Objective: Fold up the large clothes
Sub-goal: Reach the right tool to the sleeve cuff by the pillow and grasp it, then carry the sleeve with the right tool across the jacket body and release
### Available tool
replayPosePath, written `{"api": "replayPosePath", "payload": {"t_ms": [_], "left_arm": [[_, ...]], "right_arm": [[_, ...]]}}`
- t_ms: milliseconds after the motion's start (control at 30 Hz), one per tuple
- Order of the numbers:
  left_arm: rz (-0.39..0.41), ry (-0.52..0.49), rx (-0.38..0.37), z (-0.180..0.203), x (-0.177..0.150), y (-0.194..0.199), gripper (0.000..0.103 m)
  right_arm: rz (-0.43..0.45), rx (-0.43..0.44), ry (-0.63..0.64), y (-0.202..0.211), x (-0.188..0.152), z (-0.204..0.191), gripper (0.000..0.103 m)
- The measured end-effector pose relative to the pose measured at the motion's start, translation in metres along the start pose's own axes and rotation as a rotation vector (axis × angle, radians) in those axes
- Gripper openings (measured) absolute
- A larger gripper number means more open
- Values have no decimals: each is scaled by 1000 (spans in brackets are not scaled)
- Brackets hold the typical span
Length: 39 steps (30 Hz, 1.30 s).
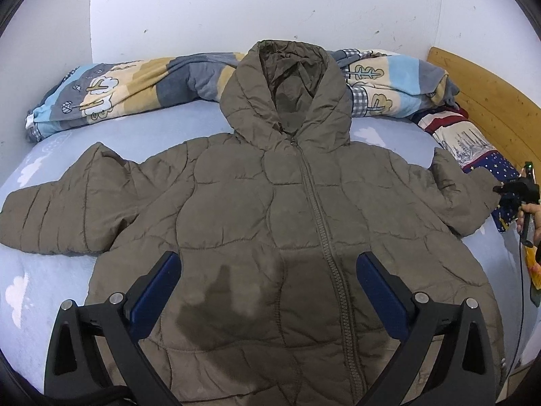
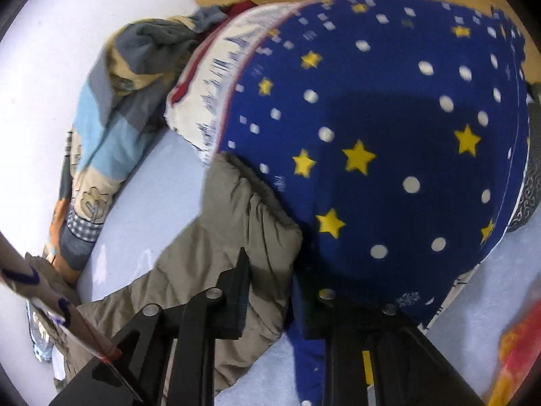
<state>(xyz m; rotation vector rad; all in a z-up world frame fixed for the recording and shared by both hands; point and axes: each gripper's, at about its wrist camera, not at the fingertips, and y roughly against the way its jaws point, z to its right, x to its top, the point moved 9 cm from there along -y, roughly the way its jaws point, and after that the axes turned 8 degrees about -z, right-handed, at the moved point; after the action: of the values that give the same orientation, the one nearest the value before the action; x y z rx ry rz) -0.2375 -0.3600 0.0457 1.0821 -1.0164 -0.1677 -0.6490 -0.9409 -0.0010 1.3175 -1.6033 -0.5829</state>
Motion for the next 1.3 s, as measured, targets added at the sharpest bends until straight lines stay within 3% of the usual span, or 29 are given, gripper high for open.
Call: {"api": "replayPosePath", "payload": {"t_ms": [100,267,467,633,833,967,1100,1300], "left_arm": [[7,3,-1,0,1,3,103],[27,12,-15,0,2,14,103],[60,22,-16,-7,5,31,103],[71,57,-27,-22,4,45,103],[102,85,-14,-46,3,65,103],[119,127,-13,-66,3,76,103],[125,154,8,-84,2,82,103],[116,203,30,-107,-1,83,103]], "right_arm": [[30,-32,41,18,0,-11,20],[129,-1,63,78,7,-39,19],[222,78,167,158,-2,-119,18],[258,179,296,214,-39,-213,17],[248,336,474,263,-118,-335,17],[183,418,575,258,-181,-403,17],[79,469,657,225,-247,-453,17],[-133,463,739,122,-349,-492,17]]}}
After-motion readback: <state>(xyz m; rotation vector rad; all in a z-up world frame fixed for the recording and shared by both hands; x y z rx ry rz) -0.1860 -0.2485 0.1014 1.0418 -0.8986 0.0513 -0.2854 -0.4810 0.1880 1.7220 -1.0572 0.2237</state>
